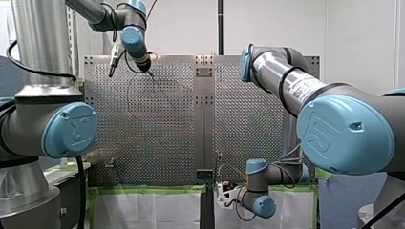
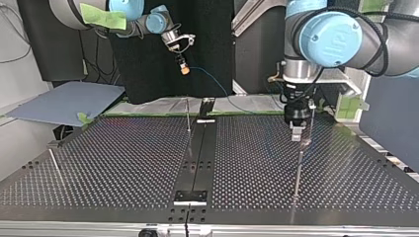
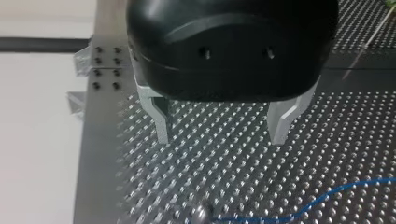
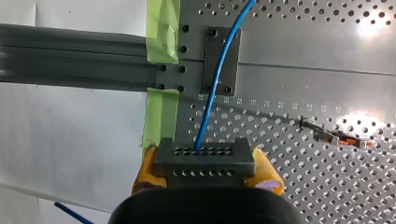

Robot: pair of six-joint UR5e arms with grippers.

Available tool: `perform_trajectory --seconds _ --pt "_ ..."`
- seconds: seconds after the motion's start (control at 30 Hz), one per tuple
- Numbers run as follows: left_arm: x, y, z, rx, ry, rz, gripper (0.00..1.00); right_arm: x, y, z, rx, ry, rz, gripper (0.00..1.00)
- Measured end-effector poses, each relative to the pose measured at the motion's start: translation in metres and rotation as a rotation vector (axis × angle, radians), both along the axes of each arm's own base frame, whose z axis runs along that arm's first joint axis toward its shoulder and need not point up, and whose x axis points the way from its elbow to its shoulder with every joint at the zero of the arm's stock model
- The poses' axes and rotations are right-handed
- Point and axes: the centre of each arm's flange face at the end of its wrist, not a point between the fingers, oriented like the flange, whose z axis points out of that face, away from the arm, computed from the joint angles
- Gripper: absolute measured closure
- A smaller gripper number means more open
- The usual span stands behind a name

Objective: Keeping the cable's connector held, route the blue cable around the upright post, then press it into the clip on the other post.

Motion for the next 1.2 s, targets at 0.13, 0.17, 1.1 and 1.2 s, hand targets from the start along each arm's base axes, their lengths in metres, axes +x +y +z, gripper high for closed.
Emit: perform_trajectory --seconds 0.13,0.17,1.1,1.2 --pt "0.004 -0.013 -0.001 0.005 -0.025 -0.032 0.01 0.001 0.000 0.000 -0.002 0.001 0.000 1.00" --pt "0.005 -0.016 0.001 0.002 -0.035 -0.037 0.01 0.001 0.000 0.000 -0.002 0.001 0.000 1.00" --pt "0.070 -0.086 -0.053 0.159 -0.098 0.051 0.01 0.002 0.000 0.001 0.012 -0.030 0.001 1.00" --pt "0.079 -0.085 -0.067 0.189 -0.092 0.082 0.01 0.002 0.000 0.001 0.011 -0.030 0.002 1.00"
